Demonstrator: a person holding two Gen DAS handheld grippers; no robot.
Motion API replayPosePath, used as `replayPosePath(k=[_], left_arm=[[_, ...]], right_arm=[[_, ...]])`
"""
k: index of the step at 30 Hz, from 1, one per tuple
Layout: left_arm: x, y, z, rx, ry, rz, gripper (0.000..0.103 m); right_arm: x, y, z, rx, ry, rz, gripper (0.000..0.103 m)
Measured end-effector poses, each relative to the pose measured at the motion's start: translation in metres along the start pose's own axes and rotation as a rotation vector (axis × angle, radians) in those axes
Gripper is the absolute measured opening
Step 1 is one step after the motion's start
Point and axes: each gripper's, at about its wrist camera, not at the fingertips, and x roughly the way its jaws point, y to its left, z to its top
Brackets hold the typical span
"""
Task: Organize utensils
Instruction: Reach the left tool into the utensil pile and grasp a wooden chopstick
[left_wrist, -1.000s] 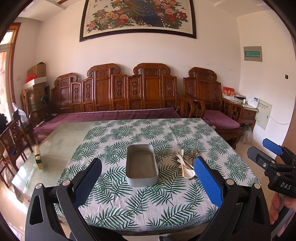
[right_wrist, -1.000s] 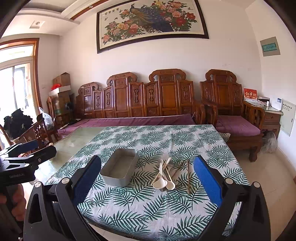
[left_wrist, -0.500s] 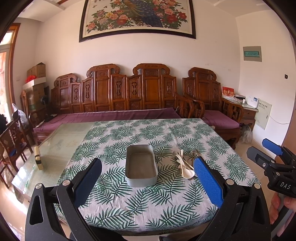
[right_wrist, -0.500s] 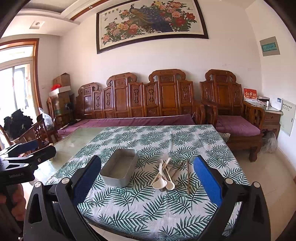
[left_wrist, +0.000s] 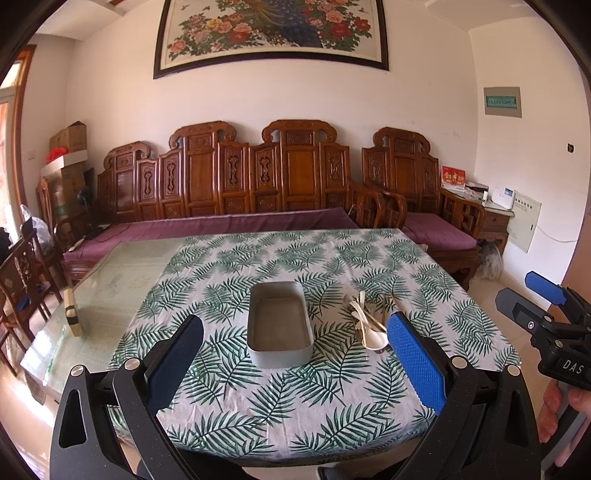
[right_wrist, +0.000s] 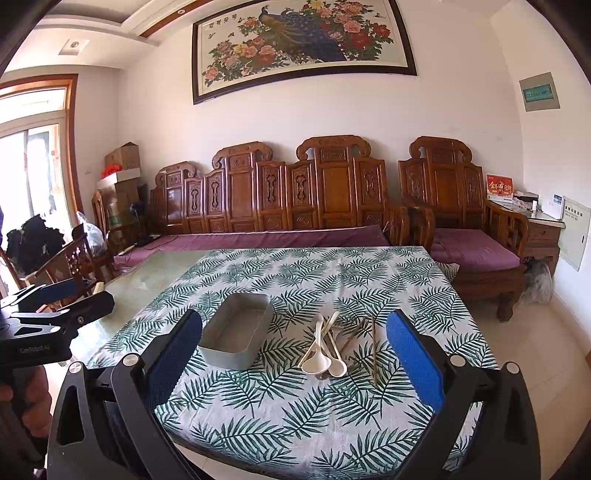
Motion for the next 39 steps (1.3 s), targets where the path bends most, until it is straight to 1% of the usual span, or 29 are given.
replayPosePath(k=[3,7,9,12,16,18,19,22,26,32,33,34,36,38,39], left_arm=[[0.014,-0.003,-0.003,0.013,0.026,-0.008,0.097],[0.038,-0.008,-0.009,0.026,0.069,-0.03,0.097],[0.053,-0.01,-0.011,0.02,0.1,-0.043,0.097],[0.069,-0.012,-0.016,0.024,0.121,-0.06,0.097],[0.095,-0.018,-0.022,0.043,0.165,-0.08,0.097],[0.105,-0.021,-0.024,0.051,0.178,-0.094,0.097],[0.112,-0.023,-0.026,0.056,0.187,-0.101,0.097],[0.131,-0.03,-0.028,0.075,0.214,-0.115,0.097],[0.157,-0.042,-0.03,0.099,0.251,-0.147,0.097],[0.195,-0.057,-0.036,0.118,0.311,-0.192,0.091],[0.201,-0.059,-0.038,0.124,0.32,-0.197,0.088],[0.208,-0.062,-0.041,0.133,0.333,-0.2,0.084],[0.22,-0.068,-0.045,0.138,0.361,-0.215,0.079],[0.235,-0.072,-0.049,0.138,0.385,-0.225,0.076],[0.241,-0.074,-0.05,0.136,0.393,-0.228,0.071]], right_arm=[[0.011,-0.005,-0.004,-0.013,0.019,-0.006,0.1],[0.03,-0.017,-0.011,-0.02,0.059,-0.002,0.087],[0.045,-0.024,-0.016,-0.023,0.096,0.01,0.083],[0.061,-0.033,-0.022,-0.042,0.128,0.013,0.074],[0.09,-0.05,-0.027,-0.012,0.172,0.048,0.06],[0.105,-0.058,-0.029,0.0,0.19,0.055,0.056],[0.113,-0.062,-0.029,-0.003,0.202,0.052,0.053],[0.136,-0.069,-0.028,-0.016,0.232,0.039,0.051],[0.161,-0.078,-0.026,-0.044,0.273,0.043,0.047],[0.185,-0.095,-0.032,-0.049,0.315,0.066,0.047],[0.189,-0.099,-0.035,-0.045,0.323,0.067,0.047],[0.193,-0.103,-0.039,-0.046,0.332,0.063,0.047],[0.201,-0.111,-0.049,-0.052,0.355,0.052,0.047],[0.212,-0.123,-0.06,-0.051,0.386,0.034,0.044],[0.215,-0.127,-0.063,-0.044,0.396,0.031,0.044]])
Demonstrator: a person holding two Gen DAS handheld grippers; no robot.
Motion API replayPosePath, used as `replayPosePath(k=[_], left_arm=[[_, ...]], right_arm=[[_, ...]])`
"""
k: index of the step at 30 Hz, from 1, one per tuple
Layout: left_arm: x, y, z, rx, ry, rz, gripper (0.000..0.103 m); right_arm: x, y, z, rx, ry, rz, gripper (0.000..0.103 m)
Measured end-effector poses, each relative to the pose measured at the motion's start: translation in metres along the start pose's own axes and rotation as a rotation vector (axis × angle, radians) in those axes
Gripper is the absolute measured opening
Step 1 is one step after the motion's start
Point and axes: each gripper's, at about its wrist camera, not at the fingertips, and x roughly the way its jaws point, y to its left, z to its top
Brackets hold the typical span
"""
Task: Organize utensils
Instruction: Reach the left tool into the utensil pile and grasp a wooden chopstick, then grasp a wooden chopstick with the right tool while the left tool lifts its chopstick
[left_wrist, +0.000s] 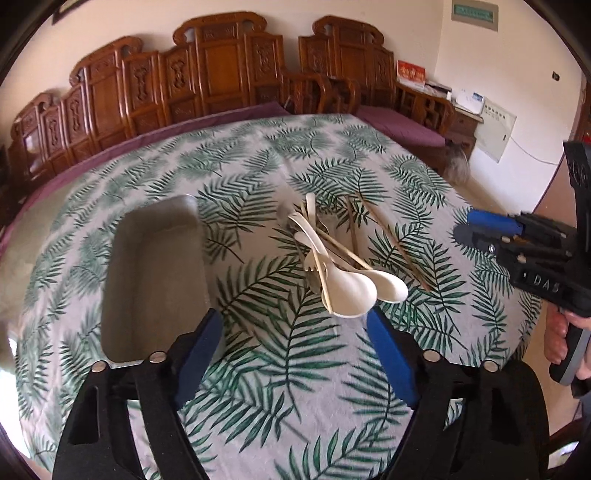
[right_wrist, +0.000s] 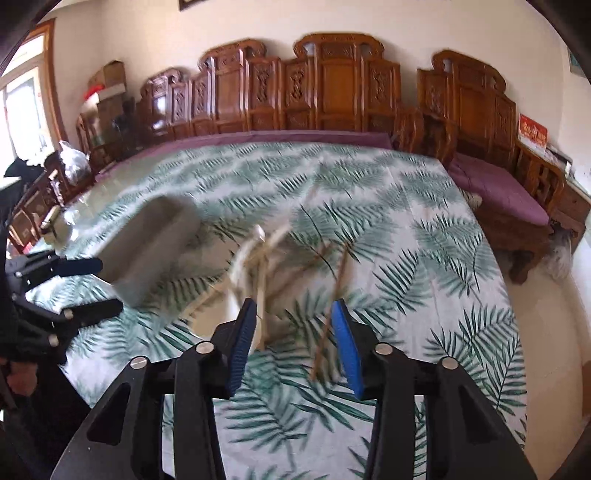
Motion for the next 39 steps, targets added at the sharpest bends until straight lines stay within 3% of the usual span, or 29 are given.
replayPosePath(k=[9,17,20,22,31,39], left_arm=[[0.063,-0.006,0.019,-0.037,0.102,-0.042,0.047],[0.1,-0.008,0.022,-0.069,0.176,-0.061,0.033],[0.102,-0.007,0.024,-0.076,0.175,-0.052,0.022],[0.102,-0.005,0.026,-0.086,0.174,-0.058,0.004],[0.071,0.008,0.032,-0.075,0.117,-0.031,0.004],[0.054,0.022,0.04,-0.062,0.086,-0.055,0.004]], right_arm=[[0.03,-0.038,-0.013,0.08,0.07,-0.012,0.039],[0.034,-0.038,-0.017,0.092,0.092,-0.012,0.039],[0.038,-0.037,-0.019,0.085,0.102,-0.008,0.039],[0.041,-0.035,-0.021,0.08,0.113,-0.01,0.039],[0.051,-0.028,-0.022,0.074,0.129,-0.009,0.039],[0.073,-0.023,-0.022,0.066,0.156,-0.031,0.039]])
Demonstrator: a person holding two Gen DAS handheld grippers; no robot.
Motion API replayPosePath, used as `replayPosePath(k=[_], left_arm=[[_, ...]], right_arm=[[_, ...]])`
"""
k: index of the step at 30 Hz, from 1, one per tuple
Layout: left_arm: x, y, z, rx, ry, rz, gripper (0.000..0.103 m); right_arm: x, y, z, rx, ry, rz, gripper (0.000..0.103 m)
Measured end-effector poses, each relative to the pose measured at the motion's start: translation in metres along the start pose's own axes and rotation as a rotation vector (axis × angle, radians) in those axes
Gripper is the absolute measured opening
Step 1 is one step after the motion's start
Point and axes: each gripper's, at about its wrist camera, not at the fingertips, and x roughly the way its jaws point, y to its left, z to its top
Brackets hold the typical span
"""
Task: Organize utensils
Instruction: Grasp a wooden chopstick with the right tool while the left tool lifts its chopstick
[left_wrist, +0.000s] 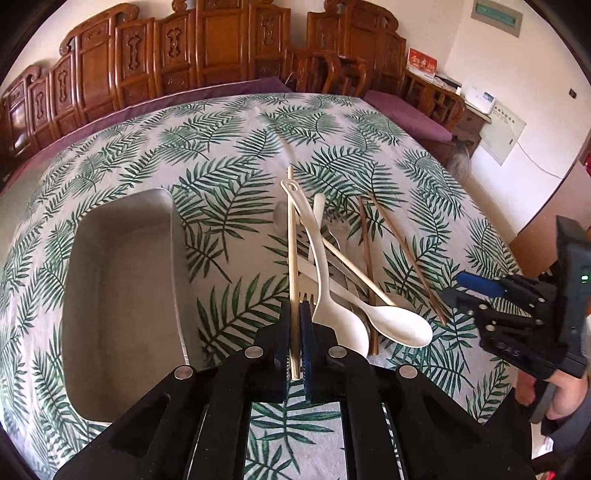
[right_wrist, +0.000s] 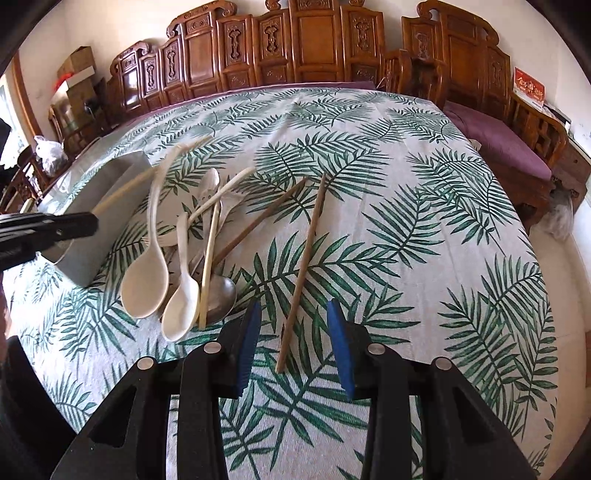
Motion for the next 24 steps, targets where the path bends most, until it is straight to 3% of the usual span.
replayPosePath(k=[3,8,18,22,24], left_arm=[[-0.005,0.009,0.001,-0.013,-0.02,0.01,0.004],[-0.008,0.018,0.01,-0.025,-0.053,0.022,0.004],[-0.026,0.002,0.041,0.022,-0.131,0.023,0.004],[-0.04,0.008,0.046,0.016,-0.152,0.026,0.004],[-0.046,0.013,0.043,0.015,-0.158,0.032,0.004]], right_arm=[[0.011,-0.003,0.002,0.009,0.014,-0.005,0.039],[0.03,-0.007,0.011,0.029,0.034,-0.008,0.028],[0.048,-0.007,0.026,-0.015,0.044,-0.07,0.024],[0.051,-0.009,0.03,-0.013,0.049,-0.108,0.007],[0.051,-0.012,0.031,-0.008,0.055,-0.098,0.006]])
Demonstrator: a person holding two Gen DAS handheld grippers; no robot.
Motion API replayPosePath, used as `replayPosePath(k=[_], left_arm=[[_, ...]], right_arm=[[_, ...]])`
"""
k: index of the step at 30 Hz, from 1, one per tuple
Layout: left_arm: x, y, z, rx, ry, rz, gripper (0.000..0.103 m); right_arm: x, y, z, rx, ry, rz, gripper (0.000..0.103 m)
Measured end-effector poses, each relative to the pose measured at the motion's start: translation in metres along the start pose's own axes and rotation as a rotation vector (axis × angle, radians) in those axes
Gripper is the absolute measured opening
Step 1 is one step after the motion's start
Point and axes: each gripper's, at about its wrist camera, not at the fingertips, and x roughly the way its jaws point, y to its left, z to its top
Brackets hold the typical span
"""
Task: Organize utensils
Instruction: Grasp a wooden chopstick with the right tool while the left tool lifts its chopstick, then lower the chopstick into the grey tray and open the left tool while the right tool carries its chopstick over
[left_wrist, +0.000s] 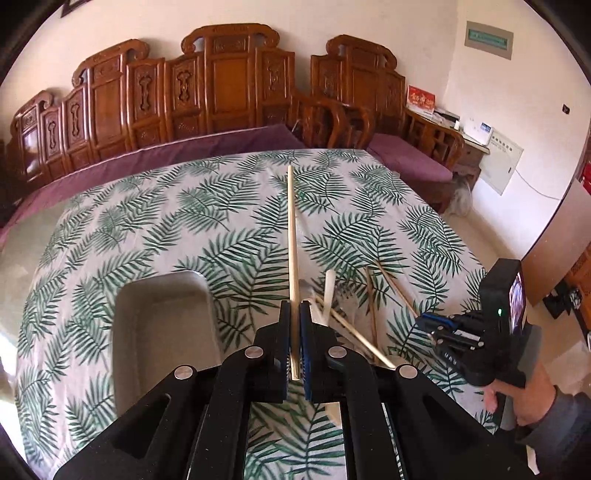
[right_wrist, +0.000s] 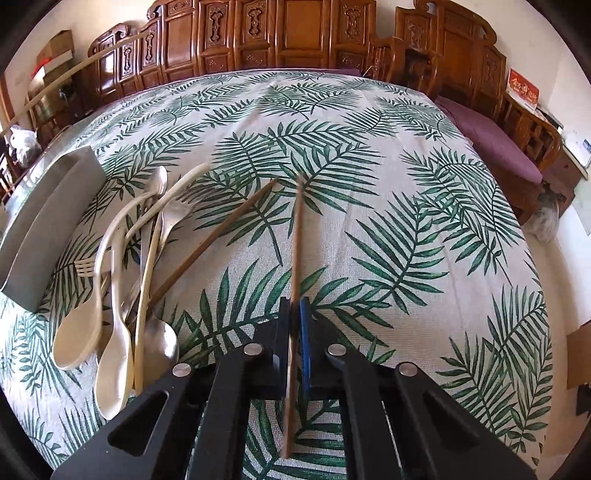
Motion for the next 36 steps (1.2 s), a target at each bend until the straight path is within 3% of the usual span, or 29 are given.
replayPosePath(k=[6,13,24,30,36], left_arm=[[-0.015,0.022,-0.014,-0.016,0.007,0.02,0.004],[-0.029,0.049,-0.035,-0.029,0.027,0.044,0.004],[-0.022,0.095,-0.077,-0.093,0.151,0.063,0.004],[-0.002,0.11,-0.078,-0.108,0.212,0.05,0.004],[0.008,0.114,-0.077,-0.116,0.216,0.054,0.004]], right_arm=[[-0.006,0.0,0.0,0.009,-0.001,-0.002,0.006],[-0.04,0.014,0.008,0.005,-0.064,0.032,0.006],[-0.093,0.082,0.027,-0.076,-0.15,0.159,0.006],[-0.101,0.123,0.03,-0.107,-0.151,0.228,0.006],[-0.099,0.148,0.034,-0.137,-0.136,0.265,0.006]])
